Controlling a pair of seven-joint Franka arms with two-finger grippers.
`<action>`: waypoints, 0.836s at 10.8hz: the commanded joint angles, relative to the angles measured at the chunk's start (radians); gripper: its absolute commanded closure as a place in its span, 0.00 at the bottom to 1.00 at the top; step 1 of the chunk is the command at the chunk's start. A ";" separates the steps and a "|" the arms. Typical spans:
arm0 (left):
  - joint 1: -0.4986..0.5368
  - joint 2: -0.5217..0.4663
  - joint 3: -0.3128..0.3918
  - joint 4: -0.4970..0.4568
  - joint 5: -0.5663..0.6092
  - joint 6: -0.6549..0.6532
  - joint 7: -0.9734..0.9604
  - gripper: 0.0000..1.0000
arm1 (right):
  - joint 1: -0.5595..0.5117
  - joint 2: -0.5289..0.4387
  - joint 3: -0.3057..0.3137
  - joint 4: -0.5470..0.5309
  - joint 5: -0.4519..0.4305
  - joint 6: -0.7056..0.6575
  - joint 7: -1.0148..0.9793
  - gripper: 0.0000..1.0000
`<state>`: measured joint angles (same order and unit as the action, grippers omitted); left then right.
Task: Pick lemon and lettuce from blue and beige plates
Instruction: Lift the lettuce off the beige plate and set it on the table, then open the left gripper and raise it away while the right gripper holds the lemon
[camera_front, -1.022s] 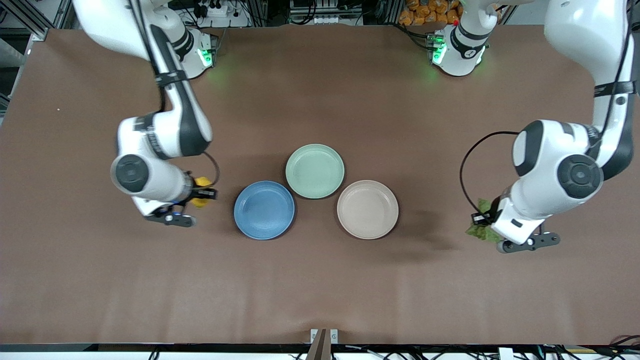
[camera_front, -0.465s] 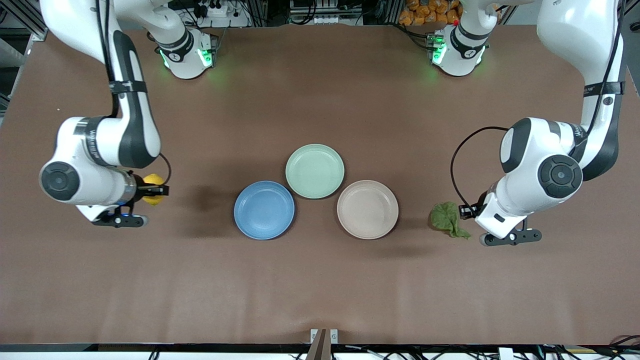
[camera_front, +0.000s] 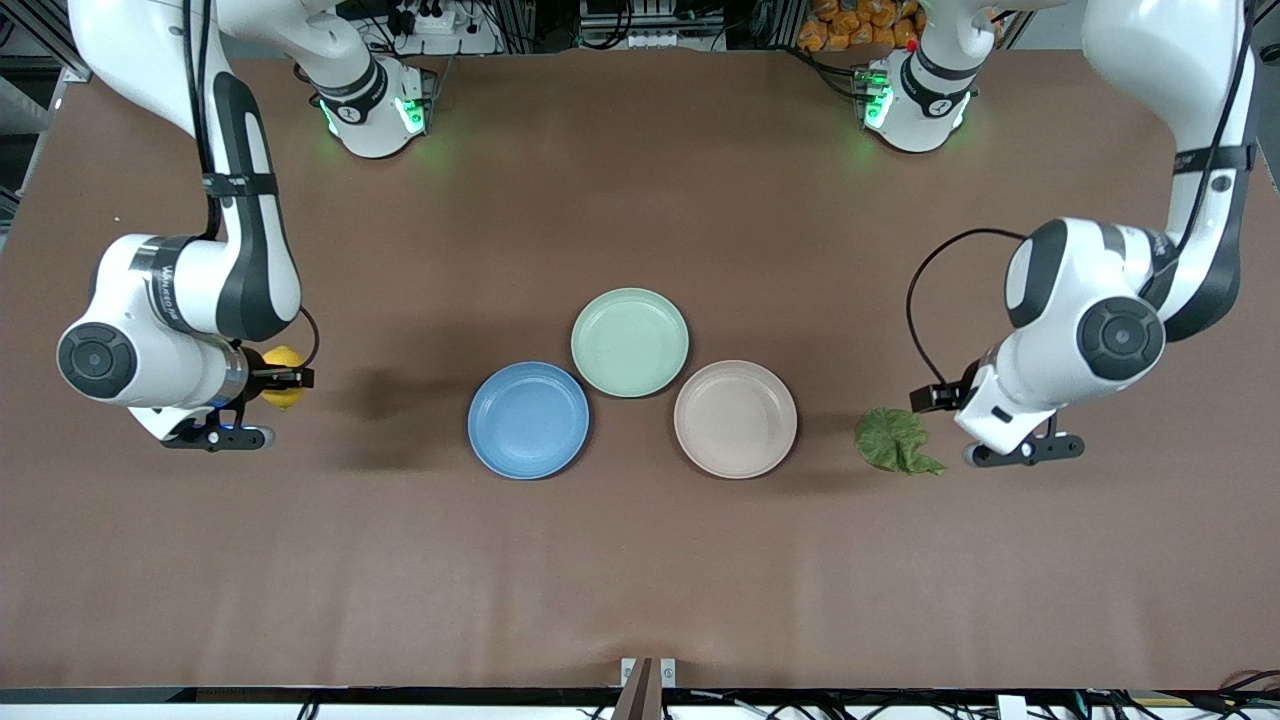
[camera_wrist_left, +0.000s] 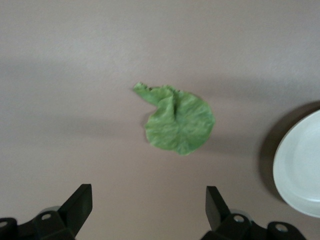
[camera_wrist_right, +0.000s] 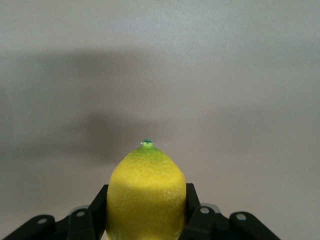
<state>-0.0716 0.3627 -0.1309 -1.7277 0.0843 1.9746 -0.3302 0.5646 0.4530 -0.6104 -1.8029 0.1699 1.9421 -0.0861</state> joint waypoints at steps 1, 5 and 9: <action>0.033 -0.186 -0.006 -0.255 -0.041 0.114 0.020 0.00 | 0.004 -0.027 -0.003 -0.078 -0.023 0.099 -0.020 0.73; 0.047 -0.358 -0.006 -0.527 -0.077 0.267 0.019 0.00 | 0.006 -0.025 0.001 -0.216 -0.015 0.346 -0.033 0.75; 0.038 -0.407 -0.009 -0.552 -0.074 0.265 0.023 0.00 | 0.008 -0.007 0.012 -0.269 0.003 0.445 -0.037 0.75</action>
<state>-0.0343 -0.0145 -0.1320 -2.2685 0.0340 2.2219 -0.3302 0.5680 0.4586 -0.6040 -2.0342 0.1698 2.3458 -0.1102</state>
